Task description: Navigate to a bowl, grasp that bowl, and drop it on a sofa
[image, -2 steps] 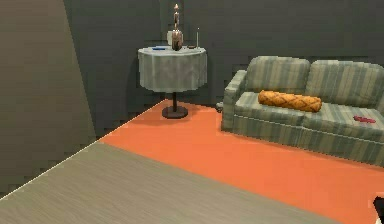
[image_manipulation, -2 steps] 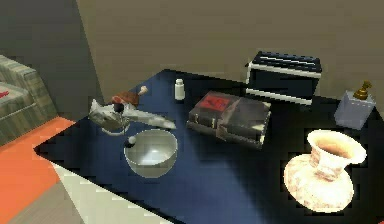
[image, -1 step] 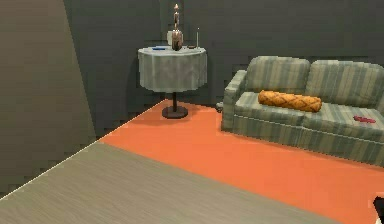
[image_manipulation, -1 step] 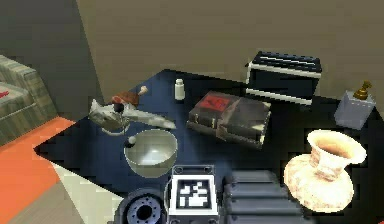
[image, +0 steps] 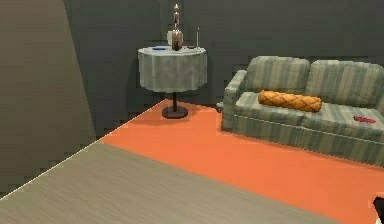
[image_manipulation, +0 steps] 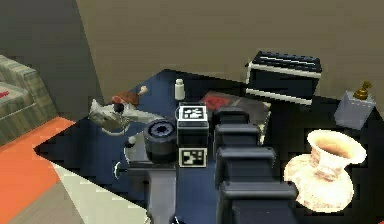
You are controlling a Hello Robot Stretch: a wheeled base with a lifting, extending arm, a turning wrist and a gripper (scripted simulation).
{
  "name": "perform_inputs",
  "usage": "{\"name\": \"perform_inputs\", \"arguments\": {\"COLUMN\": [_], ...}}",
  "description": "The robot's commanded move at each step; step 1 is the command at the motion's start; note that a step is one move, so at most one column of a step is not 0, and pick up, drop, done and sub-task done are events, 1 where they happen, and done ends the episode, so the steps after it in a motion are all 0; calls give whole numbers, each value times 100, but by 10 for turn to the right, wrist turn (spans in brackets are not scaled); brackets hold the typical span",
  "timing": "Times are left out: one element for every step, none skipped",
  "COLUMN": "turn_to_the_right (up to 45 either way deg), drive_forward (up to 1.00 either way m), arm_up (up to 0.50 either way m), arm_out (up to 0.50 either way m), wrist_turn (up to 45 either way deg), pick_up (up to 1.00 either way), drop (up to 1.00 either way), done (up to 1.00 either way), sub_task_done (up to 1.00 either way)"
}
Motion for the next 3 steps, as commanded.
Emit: {"name": "perform_inputs", "arguments": {"turn_to_the_right": [0, 0, 0], "drive_forward": [0, 0, 0], "arm_up": [0, 0, 0], "arm_out": [0, 0, 0], "wrist_turn": [450, 450, 450], "pick_up": [0, 0, 0], "drop": [0, 0, 0], "done": [0, 0, 0], "sub_task_done": [0, 0, 0]}}
